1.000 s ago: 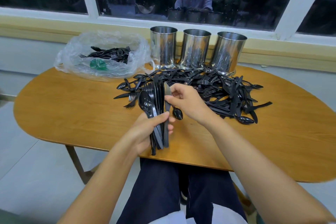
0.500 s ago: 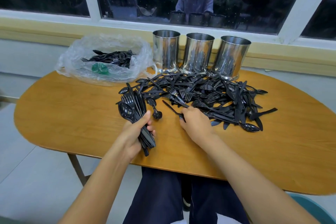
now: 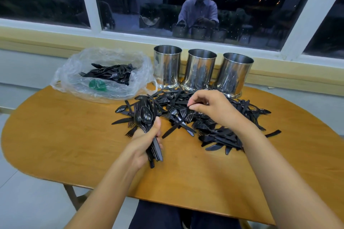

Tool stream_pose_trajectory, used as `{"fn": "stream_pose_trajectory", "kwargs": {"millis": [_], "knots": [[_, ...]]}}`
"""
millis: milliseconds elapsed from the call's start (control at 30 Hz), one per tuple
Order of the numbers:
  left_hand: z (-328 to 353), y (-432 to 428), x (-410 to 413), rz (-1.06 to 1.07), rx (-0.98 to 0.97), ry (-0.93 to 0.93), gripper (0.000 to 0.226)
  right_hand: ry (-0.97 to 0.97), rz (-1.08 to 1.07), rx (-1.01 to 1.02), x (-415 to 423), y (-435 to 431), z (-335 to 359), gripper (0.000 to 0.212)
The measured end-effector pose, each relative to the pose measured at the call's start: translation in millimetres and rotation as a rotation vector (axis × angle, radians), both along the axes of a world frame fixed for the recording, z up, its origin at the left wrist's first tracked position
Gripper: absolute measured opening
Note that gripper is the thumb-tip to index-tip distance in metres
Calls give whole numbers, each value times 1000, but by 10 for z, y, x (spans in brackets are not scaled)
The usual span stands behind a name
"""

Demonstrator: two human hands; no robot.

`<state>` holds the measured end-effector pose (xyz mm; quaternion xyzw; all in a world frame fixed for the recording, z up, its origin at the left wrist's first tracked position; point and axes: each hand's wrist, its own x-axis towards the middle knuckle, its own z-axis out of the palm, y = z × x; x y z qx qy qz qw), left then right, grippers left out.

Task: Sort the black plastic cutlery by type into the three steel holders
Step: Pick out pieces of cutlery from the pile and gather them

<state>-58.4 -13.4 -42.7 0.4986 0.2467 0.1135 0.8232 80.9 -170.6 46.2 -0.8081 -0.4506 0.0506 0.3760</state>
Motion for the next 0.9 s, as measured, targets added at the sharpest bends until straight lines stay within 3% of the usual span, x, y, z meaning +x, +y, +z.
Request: {"fn": "stream_pose_trajectory", "kwargs": {"millis": [300, 500, 533, 667, 733, 900], "knots": [[142, -39, 563, -127, 96, 92, 65, -98, 69, -234, 550, 72, 421, 6], [165, -116, 944, -198, 143, 153, 120, -8, 164, -169, 768, 184, 374, 7], [188, -168, 992, -219, 133, 141, 121, -2, 156, -152, 802, 201, 334, 8], [273, -380, 1157, -287, 27, 46, 79, 1, 77, -90, 976, 148, 174, 11], [253, -461, 1213, -325, -28, 22, 70, 10, 61, -53, 1035, 84, 106, 12], [236, -628, 1280, -429, 25, 76, 35, 64, 60, 25, 1040, -37, -40, 17]]}}
